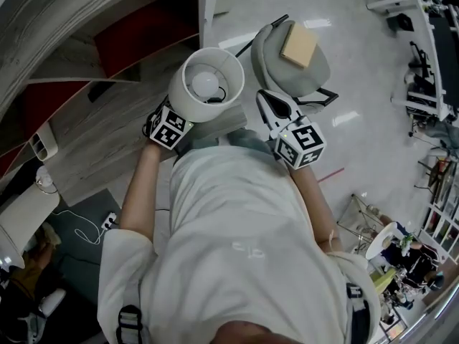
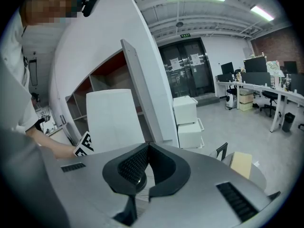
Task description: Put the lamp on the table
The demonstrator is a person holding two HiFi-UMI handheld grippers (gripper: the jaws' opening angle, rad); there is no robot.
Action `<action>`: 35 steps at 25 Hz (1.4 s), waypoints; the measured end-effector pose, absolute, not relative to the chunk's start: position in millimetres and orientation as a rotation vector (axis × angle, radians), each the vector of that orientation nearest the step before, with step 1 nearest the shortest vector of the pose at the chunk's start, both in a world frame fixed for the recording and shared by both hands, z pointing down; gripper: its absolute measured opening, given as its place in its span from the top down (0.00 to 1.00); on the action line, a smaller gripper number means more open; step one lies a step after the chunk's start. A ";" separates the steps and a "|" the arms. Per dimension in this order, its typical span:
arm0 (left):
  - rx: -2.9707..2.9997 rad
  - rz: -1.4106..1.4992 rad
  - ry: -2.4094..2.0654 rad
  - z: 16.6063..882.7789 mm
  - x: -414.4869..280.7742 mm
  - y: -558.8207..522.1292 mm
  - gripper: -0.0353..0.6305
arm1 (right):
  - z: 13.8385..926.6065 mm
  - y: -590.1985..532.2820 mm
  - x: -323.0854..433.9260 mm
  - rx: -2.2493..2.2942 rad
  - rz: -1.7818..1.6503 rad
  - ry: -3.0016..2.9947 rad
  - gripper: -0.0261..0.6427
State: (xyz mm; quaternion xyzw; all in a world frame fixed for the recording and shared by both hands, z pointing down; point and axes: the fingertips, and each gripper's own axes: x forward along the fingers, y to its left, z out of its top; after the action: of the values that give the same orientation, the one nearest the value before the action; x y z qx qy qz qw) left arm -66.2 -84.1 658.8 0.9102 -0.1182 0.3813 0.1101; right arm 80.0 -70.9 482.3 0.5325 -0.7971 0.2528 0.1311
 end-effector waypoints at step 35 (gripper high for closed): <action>2.261 1.041 -1.007 637.7 -197.7 -59.2 0.91 | 479.9 -87.0 10.4 1.175 0.711 -2.513 0.92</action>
State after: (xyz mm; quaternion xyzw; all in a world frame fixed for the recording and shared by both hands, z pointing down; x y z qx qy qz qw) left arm -197.7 -59.2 637.7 0.8202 -0.3655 0.3775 0.2262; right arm 10.4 -87.0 479.9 0.4062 -0.8691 0.2459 0.1385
